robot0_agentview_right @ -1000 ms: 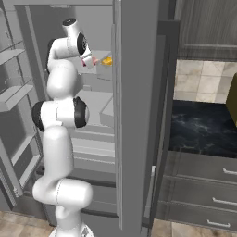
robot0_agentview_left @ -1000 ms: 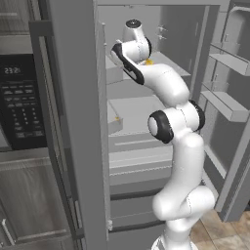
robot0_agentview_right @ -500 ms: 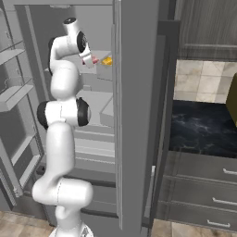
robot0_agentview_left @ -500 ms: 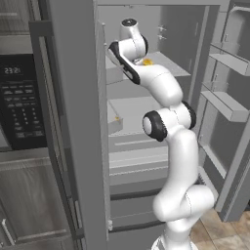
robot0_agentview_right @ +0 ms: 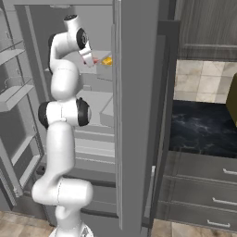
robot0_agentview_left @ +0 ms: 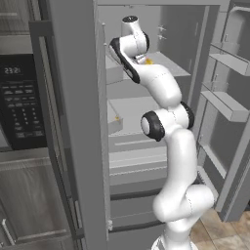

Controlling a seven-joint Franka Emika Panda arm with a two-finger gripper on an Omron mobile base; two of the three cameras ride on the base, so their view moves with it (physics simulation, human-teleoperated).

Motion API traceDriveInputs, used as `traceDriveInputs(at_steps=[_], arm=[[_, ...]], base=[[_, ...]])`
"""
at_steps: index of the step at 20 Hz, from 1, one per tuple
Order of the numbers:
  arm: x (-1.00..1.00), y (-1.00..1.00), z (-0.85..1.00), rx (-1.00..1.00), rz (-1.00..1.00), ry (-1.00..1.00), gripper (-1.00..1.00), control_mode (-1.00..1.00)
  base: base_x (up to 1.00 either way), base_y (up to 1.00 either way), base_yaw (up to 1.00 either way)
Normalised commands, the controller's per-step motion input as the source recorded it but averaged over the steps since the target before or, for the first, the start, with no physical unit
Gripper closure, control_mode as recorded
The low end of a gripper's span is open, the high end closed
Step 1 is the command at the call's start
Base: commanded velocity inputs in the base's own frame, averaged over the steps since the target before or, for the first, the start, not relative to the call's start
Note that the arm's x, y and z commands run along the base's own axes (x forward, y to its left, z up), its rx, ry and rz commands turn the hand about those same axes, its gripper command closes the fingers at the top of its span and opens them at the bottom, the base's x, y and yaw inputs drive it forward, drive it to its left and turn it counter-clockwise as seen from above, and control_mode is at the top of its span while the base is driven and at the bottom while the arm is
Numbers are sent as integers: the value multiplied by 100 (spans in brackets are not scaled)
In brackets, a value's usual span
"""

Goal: Take the cheese, steak, and lemon from the fridge and place them on the plate on the dining counter to create an appetizer plate.

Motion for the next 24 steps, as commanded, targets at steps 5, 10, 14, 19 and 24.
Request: traceDriveInputs(at_steps=[5,10,14,19,24], arm=[[-67,-44,-27,0,-6,-3,100,-100],[-94,-33,-28,0,-4,-12,100,-100],[-100,-3,-57,0,0,-34,100,-100],[-100,0,-75,0,0,-56,100,-100],[-100,-1,-51,1,0,-58,100,-100]], base=[[0,0,0],[0,0,0],[0,0,0],[0,0,0],[0,0,0]])
